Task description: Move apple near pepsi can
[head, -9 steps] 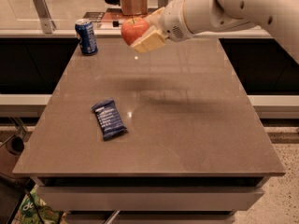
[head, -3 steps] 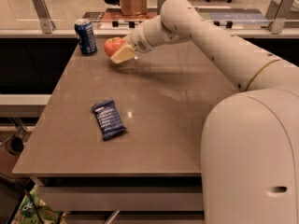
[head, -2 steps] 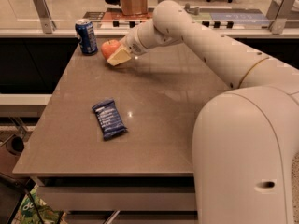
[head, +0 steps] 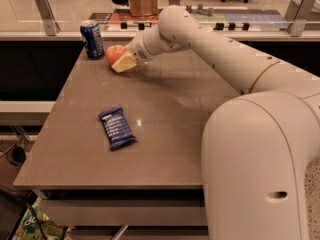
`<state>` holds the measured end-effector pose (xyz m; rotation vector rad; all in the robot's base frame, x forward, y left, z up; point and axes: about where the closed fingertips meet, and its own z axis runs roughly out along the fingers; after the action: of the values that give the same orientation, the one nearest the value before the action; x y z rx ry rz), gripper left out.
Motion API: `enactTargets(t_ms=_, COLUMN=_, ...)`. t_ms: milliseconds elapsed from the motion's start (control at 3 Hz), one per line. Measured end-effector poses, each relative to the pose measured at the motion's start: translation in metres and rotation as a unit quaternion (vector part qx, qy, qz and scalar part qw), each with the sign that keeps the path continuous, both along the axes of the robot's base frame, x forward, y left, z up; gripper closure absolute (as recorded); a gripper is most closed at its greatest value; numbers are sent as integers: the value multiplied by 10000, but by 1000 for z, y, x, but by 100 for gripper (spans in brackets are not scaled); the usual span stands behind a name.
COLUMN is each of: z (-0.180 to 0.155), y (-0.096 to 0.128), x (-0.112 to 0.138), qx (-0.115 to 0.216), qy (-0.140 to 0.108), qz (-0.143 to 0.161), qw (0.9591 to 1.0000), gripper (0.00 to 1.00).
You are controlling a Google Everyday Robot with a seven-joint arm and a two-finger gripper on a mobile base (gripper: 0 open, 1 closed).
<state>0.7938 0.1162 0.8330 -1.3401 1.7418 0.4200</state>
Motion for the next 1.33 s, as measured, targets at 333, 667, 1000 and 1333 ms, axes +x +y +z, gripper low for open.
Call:
enactTargets(t_ms=333, z=-2, y=3, x=0, qx=-2, qy=14, qz=16, qw=10000, gripper=60)
enactTargets(t_ms=667, z=-4, y=5, x=-1, qx=-4, qy=30, qz=35, qw=10000, gripper=36)
enactTargets(t_ms=1000, z=-5, y=6, x=-1, qx=-4, qy=32, qz=38, qw=10000, gripper=13)
enactTargets(t_ms=1333, z=-5, y=6, x=-1, qx=-4, qy=32, qz=39, qw=10000, gripper=0)
